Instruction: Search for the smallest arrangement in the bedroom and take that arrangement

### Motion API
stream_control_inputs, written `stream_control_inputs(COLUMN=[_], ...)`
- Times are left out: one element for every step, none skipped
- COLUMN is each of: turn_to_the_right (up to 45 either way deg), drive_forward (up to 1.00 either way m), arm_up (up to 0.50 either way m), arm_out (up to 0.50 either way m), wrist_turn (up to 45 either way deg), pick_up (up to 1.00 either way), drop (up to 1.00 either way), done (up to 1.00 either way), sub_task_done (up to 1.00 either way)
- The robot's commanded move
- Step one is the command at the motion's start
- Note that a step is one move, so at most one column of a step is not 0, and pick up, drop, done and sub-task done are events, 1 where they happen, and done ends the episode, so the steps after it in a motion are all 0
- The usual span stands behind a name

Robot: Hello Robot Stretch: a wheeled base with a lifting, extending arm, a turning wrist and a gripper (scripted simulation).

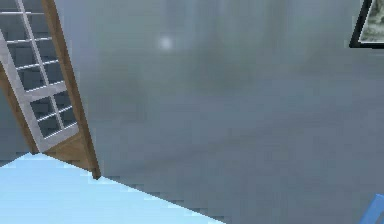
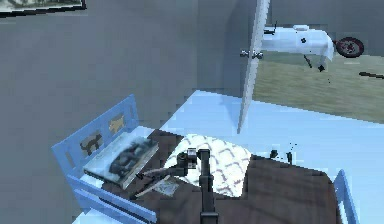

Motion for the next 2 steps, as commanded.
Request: stream_control_inputs(turn_to_the_right=[0.0,0.0], drive_forward=[0.0,0.0], arm_up=[0.0,0.0], arm_out=[0.0,0.0], wrist_turn=[45.0,18.0], pick_up=[0.0,0.0], drop=[0.0,0.0], done=[0.0,0.0], sub_task_done=[0.0,0.0])
